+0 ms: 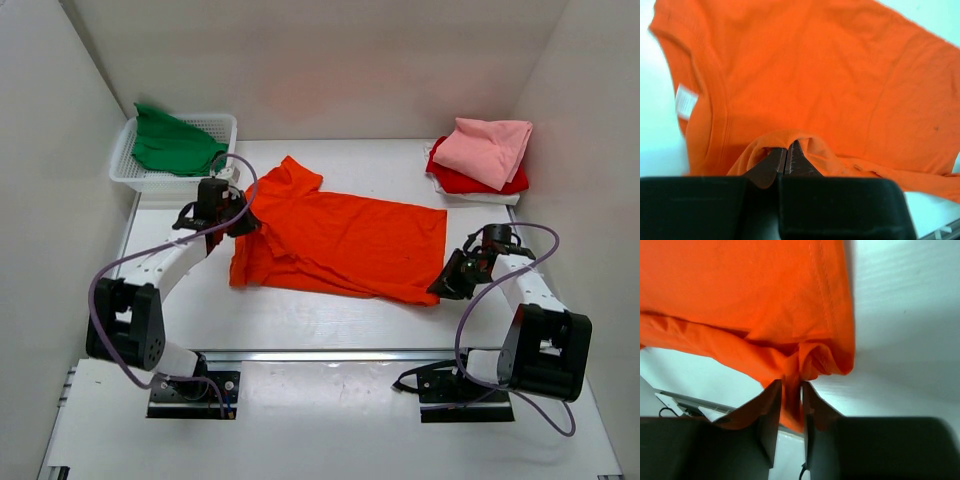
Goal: Fold and stack the t-shirts
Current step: Flatten out the tshirt
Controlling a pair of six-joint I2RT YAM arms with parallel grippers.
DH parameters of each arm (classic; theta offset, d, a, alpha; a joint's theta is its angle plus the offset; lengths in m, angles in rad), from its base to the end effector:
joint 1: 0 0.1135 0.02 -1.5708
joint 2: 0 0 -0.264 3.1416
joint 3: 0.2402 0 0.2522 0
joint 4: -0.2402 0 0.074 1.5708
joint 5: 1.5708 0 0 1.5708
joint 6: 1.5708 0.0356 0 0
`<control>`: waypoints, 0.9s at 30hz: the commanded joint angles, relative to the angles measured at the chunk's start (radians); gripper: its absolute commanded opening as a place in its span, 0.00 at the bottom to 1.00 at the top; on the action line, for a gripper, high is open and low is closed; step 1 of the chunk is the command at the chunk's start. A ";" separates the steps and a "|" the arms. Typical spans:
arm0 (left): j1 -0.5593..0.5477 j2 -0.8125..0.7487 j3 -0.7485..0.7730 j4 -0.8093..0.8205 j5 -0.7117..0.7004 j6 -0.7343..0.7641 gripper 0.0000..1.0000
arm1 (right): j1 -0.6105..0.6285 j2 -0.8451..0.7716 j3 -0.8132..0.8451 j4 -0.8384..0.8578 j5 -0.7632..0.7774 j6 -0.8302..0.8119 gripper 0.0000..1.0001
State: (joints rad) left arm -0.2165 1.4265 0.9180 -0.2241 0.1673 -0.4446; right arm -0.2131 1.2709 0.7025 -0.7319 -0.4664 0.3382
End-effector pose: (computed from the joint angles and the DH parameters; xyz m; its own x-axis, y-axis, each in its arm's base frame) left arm 0.2979 -0.0716 0.2349 -0.7328 -0.2730 -0.6233 0.0195 0.9072 -0.4203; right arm 0.2077 -0.0286 0.1825 -0.8648 0.4903 -0.1083 0.3799 0.7799 0.4974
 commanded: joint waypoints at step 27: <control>0.000 0.107 0.110 0.077 0.067 -0.035 0.00 | 0.279 -0.146 0.120 -0.075 0.421 -0.200 0.44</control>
State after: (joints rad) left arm -0.2173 1.5566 1.0286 -0.1570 0.2146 -0.4721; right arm 0.0277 1.1561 0.7723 -0.7483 -0.2241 0.2958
